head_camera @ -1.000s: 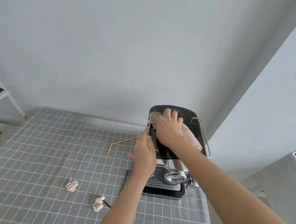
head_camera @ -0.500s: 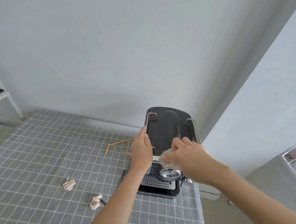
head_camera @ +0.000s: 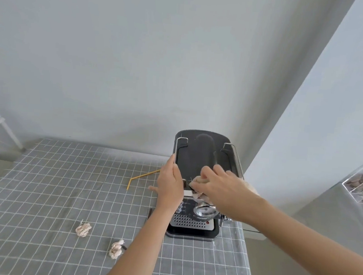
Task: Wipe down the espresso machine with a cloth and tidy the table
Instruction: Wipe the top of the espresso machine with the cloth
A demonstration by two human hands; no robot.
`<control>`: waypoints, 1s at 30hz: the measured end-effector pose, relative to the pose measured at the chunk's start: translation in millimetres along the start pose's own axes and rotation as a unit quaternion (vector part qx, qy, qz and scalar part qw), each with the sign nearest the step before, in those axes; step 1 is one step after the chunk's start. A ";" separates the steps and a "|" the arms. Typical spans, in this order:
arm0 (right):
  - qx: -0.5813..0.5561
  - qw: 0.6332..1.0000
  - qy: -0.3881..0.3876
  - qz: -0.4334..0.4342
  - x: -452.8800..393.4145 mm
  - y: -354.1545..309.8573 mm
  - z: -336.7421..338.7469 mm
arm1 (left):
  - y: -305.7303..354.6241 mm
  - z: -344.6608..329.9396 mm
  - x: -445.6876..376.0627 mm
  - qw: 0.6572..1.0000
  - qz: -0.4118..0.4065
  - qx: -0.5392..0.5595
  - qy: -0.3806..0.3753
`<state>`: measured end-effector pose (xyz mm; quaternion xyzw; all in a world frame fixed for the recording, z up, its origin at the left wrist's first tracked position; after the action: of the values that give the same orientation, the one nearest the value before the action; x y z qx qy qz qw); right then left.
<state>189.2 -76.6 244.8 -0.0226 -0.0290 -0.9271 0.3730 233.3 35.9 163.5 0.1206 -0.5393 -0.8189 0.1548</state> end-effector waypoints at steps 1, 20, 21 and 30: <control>0.001 1.000 0.009 -0.012 -2.0 6.3 3.0 | 0.9 1.0 1.1 1.000 0.007 -0.005 -0.001; -0.175 0.980 -0.092 -0.038 31.8 4.8 5.1 | 2.0 2.5 4.0 1.000 0.011 -0.009 -0.007; -0.230 0.968 -0.066 -0.072 31.4 22.3 15.4 | 1.9 2.8 4.4 1.000 0.018 -0.006 -0.005; -0.190 0.927 0.081 -0.314 -41.1 138.9 -0.5 | 1.6 5.3 5.7 0.999 0.037 -0.019 0.010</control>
<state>315.0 -148.3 246.8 -0.0072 0.1721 -0.9836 0.0530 226.3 37.5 166.9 0.1057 -0.5260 -0.8217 0.1924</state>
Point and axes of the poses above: each hand's wrist, its own x-axis away from the middle knuckle, its own z-axis out of the back of the hand, y = z × x, the point moved 10 cm from there along -x, towards the middle knuckle, and after that the axes turned 6 degrees about -x, right-handed, at the moved point
